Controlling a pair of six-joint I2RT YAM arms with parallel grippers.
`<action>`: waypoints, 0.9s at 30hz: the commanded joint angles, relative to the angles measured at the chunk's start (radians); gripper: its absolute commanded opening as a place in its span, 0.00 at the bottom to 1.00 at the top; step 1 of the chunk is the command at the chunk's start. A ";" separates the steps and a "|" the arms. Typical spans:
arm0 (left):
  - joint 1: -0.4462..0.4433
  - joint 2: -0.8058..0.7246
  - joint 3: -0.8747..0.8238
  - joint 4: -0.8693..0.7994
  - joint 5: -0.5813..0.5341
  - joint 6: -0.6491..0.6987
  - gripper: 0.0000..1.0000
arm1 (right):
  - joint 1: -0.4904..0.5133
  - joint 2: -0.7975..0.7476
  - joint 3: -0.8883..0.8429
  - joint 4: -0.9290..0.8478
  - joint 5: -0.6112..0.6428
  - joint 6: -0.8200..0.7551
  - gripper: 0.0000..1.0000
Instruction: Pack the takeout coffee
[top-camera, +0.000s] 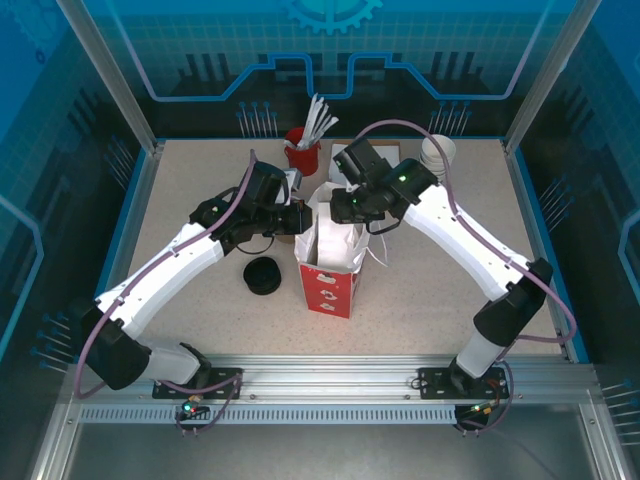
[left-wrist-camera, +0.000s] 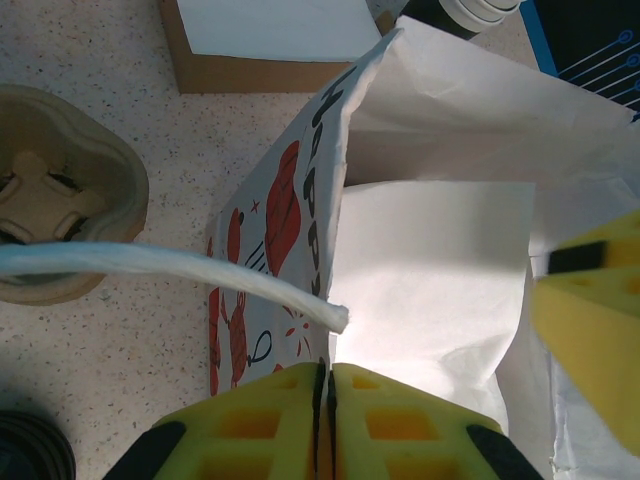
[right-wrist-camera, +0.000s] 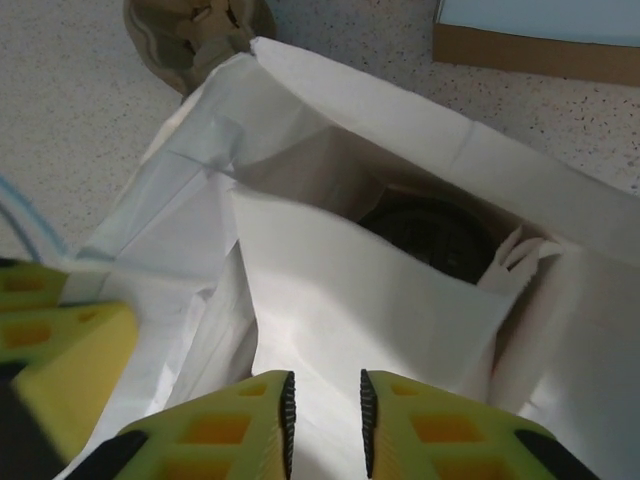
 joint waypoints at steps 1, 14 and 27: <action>0.006 -0.002 0.000 -0.006 0.019 -0.004 0.13 | -0.018 0.034 -0.028 0.024 0.010 -0.014 0.24; 0.006 -0.010 0.001 -0.007 0.026 -0.016 0.16 | -0.035 0.073 -0.114 0.072 0.054 -0.018 0.19; 0.006 -0.053 0.027 -0.003 0.112 -0.021 0.42 | -0.037 0.042 -0.027 0.053 0.007 -0.050 0.23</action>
